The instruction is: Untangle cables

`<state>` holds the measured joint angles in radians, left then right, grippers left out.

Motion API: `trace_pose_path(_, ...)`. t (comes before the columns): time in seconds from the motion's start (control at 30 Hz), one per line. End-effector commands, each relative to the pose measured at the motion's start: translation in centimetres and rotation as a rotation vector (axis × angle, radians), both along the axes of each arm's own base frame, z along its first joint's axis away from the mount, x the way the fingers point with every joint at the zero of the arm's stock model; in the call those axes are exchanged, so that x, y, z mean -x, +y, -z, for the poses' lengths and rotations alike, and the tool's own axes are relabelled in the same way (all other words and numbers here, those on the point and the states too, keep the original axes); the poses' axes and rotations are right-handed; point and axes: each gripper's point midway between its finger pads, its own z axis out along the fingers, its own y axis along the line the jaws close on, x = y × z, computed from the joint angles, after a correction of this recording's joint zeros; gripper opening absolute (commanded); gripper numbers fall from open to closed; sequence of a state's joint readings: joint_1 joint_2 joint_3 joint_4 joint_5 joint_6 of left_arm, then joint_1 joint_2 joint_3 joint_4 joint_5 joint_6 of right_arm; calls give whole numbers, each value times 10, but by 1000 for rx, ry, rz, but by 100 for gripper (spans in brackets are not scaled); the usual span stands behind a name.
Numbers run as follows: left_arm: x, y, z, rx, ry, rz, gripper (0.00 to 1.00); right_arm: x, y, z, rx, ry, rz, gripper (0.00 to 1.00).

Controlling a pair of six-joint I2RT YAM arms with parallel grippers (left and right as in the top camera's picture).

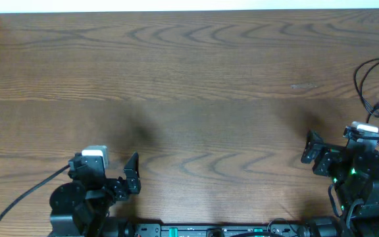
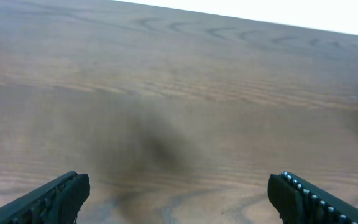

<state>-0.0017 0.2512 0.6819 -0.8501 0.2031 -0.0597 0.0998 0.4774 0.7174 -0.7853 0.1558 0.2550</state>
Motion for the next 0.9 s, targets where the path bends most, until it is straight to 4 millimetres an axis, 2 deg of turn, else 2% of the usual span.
trace_pose_path(0.0,0,3,15,19,22,-29,97,1,-2,2,11,3,8,99)
trace_pose_path(0.17,-3,3,32,11,55,-26,97,3,-2,6,14,20,11,99)
trace_pose_path(0.2,-4,3,32,-1,48,-17,99,4,-2,6,14,23,11,99)
trace_pose_path(0.37,-9,2,24,-50,-1,14,98,2,-3,4,16,11,16,99)
trace_pose_path(0.57,-9,3,24,-62,-2,15,98,-1,-5,-2,18,-14,25,99)
trace_pose_path(0.87,-9,6,25,-60,4,-6,98,7,-5,11,22,46,24,99)
